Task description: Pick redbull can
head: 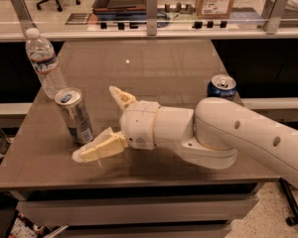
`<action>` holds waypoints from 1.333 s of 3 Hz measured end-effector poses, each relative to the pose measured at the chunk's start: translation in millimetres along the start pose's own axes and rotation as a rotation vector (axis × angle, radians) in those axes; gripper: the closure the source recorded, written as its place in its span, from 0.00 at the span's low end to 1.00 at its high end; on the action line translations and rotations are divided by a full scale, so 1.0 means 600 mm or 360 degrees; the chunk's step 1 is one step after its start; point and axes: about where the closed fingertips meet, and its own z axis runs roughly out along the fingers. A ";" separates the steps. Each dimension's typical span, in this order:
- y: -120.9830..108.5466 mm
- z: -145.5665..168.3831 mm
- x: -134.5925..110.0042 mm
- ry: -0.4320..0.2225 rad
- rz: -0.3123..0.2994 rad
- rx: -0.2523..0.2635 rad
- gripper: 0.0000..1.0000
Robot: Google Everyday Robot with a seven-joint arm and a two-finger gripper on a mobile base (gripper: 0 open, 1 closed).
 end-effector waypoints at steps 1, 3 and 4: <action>0.010 0.021 -0.022 -0.0037 -0.0019 -0.0034 0.00; 0.025 0.080 -0.015 -0.0098 0.0020 -0.0142 0.17; 0.028 0.084 -0.014 -0.0101 0.0023 -0.0152 0.40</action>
Offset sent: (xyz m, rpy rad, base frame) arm -0.0005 0.0495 0.0093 0.0561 -0.0088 0.0832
